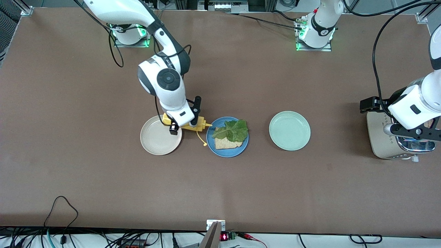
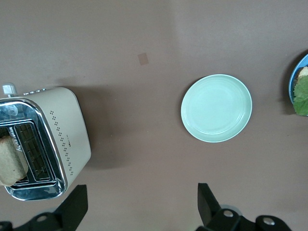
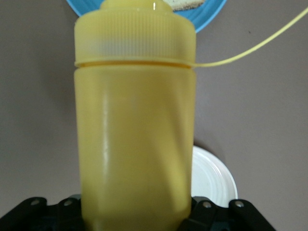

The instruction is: Make sandwich in blue plate with both arms

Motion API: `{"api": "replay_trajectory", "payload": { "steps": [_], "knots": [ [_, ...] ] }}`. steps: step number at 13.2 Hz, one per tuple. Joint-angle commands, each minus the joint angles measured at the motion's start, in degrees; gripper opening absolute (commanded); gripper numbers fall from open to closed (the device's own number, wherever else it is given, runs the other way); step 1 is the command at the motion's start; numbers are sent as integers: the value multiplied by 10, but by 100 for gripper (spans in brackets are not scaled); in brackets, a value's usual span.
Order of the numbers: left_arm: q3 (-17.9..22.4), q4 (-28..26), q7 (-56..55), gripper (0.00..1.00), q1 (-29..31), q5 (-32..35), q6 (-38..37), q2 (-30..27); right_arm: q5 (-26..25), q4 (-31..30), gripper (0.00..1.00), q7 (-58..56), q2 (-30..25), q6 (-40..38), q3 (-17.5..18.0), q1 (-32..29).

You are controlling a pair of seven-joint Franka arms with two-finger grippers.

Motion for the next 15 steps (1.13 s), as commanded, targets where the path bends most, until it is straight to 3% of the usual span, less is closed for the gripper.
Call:
{"api": "replay_trajectory", "payload": {
  "steps": [1,6,9,15],
  "knots": [
    [-2,5,-6,100,-2,-8,-7,-1,-13,36,0,18,26,-8,-31,32],
    [-10,5,-7,100,-2,-16,-5,0,-10,38,0,22,21,-9,-34,21],
    [-9,5,-7,100,-1,-23,-5,0,13,34,0,-7,-30,-37,-31,-47],
    [-9,5,-27,100,4,-22,-4,1,135,-22,0,-280,-147,-117,-29,-219]
  ]
}}
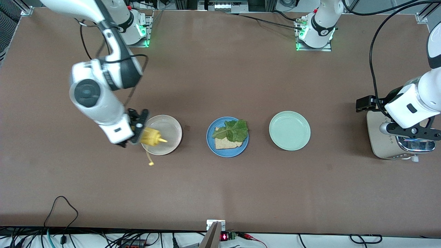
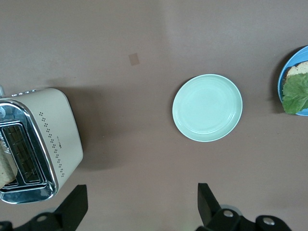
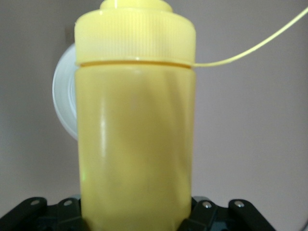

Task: Make sandwich in blue plate with both arms
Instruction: 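Return the mustard to its spot while the left gripper grasps the second slice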

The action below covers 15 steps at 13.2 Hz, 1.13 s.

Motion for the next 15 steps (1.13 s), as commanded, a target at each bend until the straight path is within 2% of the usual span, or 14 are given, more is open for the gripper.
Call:
{"api": "replay_trajectory", "payload": {
  "steps": [1,4,6,8,12,14,15],
  "knots": [
    [-2,5,-18,100,7,-9,-7,0,58,-58,0,-137,-61,-14,12,-94],
    [1,5,-18,100,11,-4,-6,0,144,-86,0,-335,-72,-16,18,-209],
    [3,5,-17,100,21,-2,-7,0,225,-104,0,-479,-58,-17,21,-287],
    [3,4,-20,100,21,-2,-32,1,275,-106,0,-576,-32,-23,29,-344],
    [10,-11,-33,100,41,-1,-77,4,399,-98,0,-748,67,-71,60,-460],
    [10,-12,-28,100,62,-6,-80,14,458,-94,0,-800,124,-101,104,-521],
    [10,-13,-25,100,71,-8,-69,21,484,-93,0,-819,141,-114,113,-535]
  ]
}}
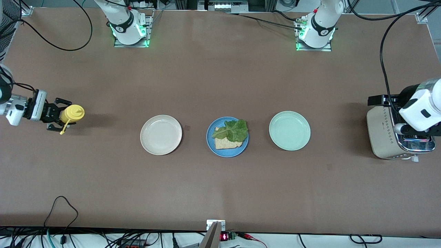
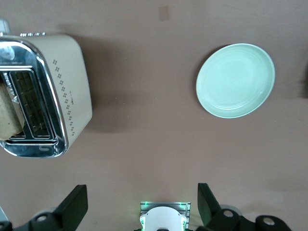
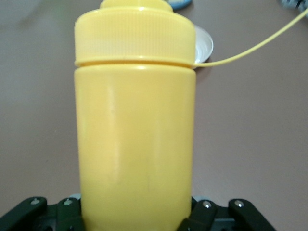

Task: Make sandwich in blue plate with both arms
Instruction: 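Return the mustard to its spot while the left gripper grasps the second slice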

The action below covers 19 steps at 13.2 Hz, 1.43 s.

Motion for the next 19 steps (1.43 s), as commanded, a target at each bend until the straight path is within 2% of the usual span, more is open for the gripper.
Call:
{"api": "replay_trajectory", "payload": {
  "steps": [1,4,7,11,14,17,18,19],
  "knots": [
    [-3,3,-8,100,22,-5,7,22,66,25,0,-53,57,-53,42,-49],
    [30,0,43,100,59,24,31,26,121,62,0,-95,95,-117,46,-53],
    [30,-30,133,100,89,110,127,28,132,80,0,-109,135,-142,51,-56],
    [28,-125,221,97,169,110,239,28,142,96,0,-112,181,-159,68,-68],
    [27,-171,269,86,207,109,269,28,144,97,4,-112,196,-160,73,-73],
    [26,-196,284,80,230,109,295,28,144,97,26,-112,213,-160,73,-74],
    [26,-208,285,77,235,109,312,28,144,97,42,-111,213,-160,73,-74],
    [26,-220,285,68,239,109,319,28,145,97,68,-109,214,-160,73,-74]
  ]
}}
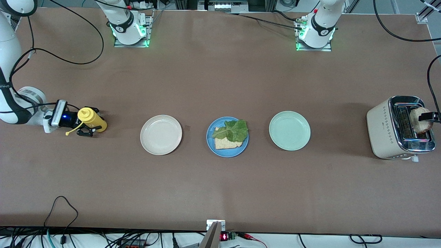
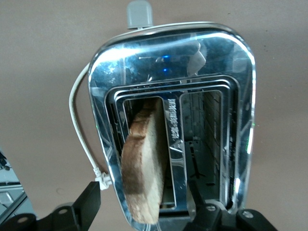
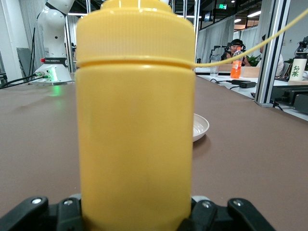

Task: Make sandwich in blue plate with both arms
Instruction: 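Lift the second bread slice from the toaster toward the blue plate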

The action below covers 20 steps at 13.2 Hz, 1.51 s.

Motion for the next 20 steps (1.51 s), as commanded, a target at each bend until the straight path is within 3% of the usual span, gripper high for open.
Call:
{"api": "replay_trajectory", "payload": {
  "steps": [1,4,5,10,14,17,20],
  "knots": [
    [-9,-43,12,57,17,10,25,-17,11,11,100,1,11,-18,13,-16],
    [-10,-47,13,8,19,10,20,-17,11,11,100,4,15,-22,13,-22],
    [-10,-46,14,2,19,11,17,-20,10,11,100,5,15,-23,13,-24],
    [-18,-31,70,1,13,10,5,-79,-20,19,100,6,12,-23,11,-56],
    [-113,48,72,1,13,9,-117,-92,-79,67,100,17,-1,-36,7,-82],
    [-189,44,42,1,-7,6,-128,-84,-115,135,100,109,-27,-86,7,-89],
    [-194,42,37,2,-98,-80,-157,-64,-142,170,100,194,-86,-119,8,-90]
  ]
}}
